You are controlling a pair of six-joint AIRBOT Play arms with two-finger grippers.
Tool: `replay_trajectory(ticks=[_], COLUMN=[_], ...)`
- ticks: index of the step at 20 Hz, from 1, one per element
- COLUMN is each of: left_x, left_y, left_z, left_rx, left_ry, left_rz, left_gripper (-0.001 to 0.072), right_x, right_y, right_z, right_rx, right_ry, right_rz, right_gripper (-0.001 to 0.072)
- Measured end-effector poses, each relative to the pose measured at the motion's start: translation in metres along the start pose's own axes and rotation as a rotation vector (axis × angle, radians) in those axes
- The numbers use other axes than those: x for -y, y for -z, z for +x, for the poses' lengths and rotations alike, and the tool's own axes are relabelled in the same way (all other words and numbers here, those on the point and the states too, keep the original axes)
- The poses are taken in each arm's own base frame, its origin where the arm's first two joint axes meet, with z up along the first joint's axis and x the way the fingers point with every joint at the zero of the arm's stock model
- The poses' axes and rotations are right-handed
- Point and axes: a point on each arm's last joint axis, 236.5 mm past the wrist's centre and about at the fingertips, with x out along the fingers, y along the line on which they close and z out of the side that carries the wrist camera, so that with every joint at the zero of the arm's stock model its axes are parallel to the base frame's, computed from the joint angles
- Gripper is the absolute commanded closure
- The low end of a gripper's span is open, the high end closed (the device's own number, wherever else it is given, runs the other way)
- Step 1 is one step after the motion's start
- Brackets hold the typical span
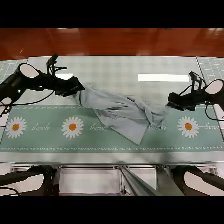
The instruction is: Fold the shirts.
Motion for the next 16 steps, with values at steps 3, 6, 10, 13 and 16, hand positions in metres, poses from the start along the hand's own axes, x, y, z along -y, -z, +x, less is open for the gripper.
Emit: replay_trajectory(ticks=[3, 6, 10, 13, 16], left_x=[-0.016, -0.038, -0.032, -0.007, 0.004], left_y=[-0.008, -0.017, 0.041, 0.100, 0.137], left_z=[-0.022, -0.062, -0.054, -0.012, 0.024], left_rx=[-0.017, 0.035, -0.053, -0.153, -0.171], left_ry=[-0.031, -0.066, -0.019, 0.059, 0.057], left_rz=[0.001, -0.045, -0.112, -0.122, -0.160], left_gripper=[0.0201, 0.0201, 0.0202, 0.0202, 0.0202], right_x=[0.013, 0.058, 0.110, 0.111, 0.102], right_y=[-0.035, -0.043, -0.005, 0.024, 0.041], right_z=[-0.031, -0.069, -0.074, -0.052, -0.038], right_rx=[0.047, 0.065, 0.042, 0.022, 0.010], right_ry=[-0.070, -0.070, -0.055, -0.117, -0.185], right_rz=[0.066, 0.149, 0.297, 0.347, 0.375], right_gripper=[0.0303, 0.0304, 0.0304, 0.0304, 0.0304])
